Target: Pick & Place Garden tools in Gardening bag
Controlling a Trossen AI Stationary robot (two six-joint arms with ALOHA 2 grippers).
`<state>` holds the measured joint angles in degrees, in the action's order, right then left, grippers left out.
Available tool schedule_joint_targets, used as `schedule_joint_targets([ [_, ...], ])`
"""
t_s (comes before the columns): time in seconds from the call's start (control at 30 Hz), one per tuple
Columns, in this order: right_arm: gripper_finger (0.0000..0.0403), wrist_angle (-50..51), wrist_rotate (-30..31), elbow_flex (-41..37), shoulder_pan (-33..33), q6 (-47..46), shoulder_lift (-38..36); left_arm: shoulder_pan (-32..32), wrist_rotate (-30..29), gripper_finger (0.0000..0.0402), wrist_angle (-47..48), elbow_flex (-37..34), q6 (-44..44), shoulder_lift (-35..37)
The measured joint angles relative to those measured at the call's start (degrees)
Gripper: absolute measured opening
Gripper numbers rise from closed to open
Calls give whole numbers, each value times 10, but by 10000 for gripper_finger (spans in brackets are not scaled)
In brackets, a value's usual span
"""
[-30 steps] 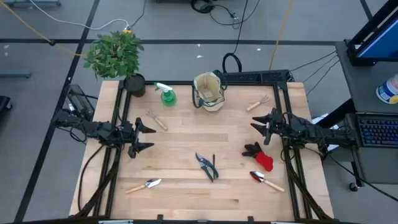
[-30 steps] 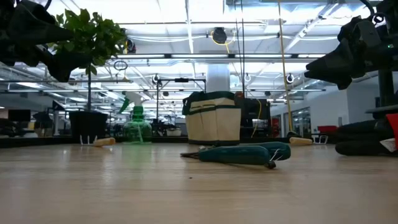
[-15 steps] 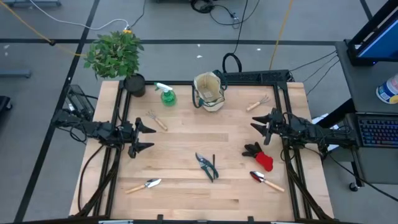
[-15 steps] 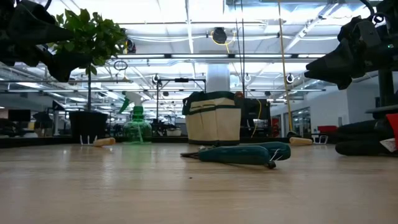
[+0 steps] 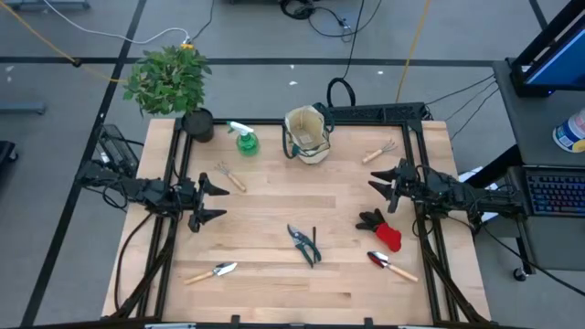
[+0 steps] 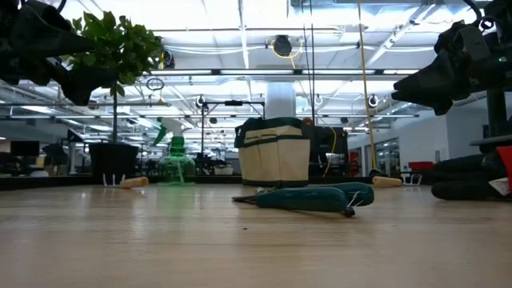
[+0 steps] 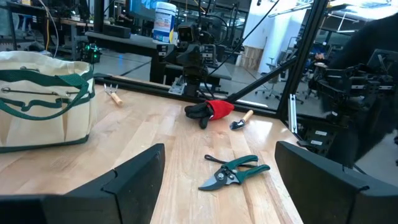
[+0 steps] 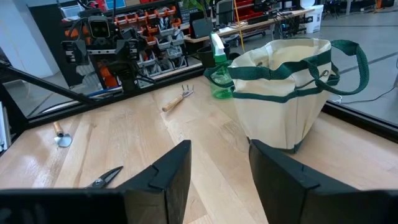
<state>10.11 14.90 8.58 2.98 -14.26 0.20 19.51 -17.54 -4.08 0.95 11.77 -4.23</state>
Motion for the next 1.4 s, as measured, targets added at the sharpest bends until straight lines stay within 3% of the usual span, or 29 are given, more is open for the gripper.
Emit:
schedule_joint_targets([
  [1.13,155,-19,1,-1,0,33,0,0,0,310,0,0,-1,0],
  [1.4,155,-20,0,-1,0,30,0,0,-37,310,0,0,-79,0],
])
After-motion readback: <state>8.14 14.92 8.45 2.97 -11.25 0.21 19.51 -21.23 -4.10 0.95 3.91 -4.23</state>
